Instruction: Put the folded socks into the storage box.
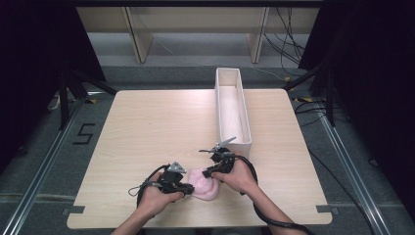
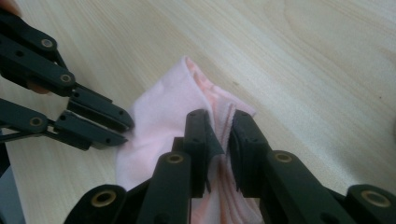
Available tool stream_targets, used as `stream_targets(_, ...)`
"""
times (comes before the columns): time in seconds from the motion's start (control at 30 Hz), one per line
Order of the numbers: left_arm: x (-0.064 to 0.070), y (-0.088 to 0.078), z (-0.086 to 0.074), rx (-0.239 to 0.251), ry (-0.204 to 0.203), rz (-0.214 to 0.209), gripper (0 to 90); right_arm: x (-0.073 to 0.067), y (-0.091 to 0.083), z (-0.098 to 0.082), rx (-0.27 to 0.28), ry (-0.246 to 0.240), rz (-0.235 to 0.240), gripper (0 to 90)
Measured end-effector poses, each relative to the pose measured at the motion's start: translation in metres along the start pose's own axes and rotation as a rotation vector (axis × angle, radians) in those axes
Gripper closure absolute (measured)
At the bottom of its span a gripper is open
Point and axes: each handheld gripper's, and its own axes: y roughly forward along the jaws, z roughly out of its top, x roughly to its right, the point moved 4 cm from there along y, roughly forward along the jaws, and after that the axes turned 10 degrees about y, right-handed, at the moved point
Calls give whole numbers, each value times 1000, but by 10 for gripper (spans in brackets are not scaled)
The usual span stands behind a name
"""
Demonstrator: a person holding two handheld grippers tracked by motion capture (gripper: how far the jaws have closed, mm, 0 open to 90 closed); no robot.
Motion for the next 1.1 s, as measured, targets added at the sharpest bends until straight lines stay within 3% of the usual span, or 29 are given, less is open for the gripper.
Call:
stream_targets(0.07,-1,-1,-1,-11,17,-1,812,-3,-2,1,7,-11,-8,781)
stream_targets(0.27,1,-1,1,21,-15,9,775,-10,-8,2,18,-39,-9,782)
stream_targets(0.33,0,-3,2,27,-12,16,764,-8,-8,4,35,-84,-6,781)
stream_targets(0.43,-1,-6,5,61,-26,29,749,-11,-12,4,34,-58,-15,781)
stream_targets(0.67,-4,-13,8,100,-37,43,724,-14,-23,9,56,-106,-29,781)
stream_targets(0.73,-4,-16,9,112,-45,48,716,-15,-25,10,64,-94,-22,781)
stream_targets(0.77,-5,-17,10,117,-41,52,712,-14,-28,11,70,-123,-33,781)
stream_targets(0.9,-7,-20,11,133,-42,65,701,-14,-33,12,69,-116,-50,780)
stream_targets(0.93,-7,-21,12,134,-41,60,698,-16,-35,11,52,-83,-65,780)
stream_targets(1.1,-8,-22,13,142,-40,62,687,-14,-38,13,67,-106,-60,780)
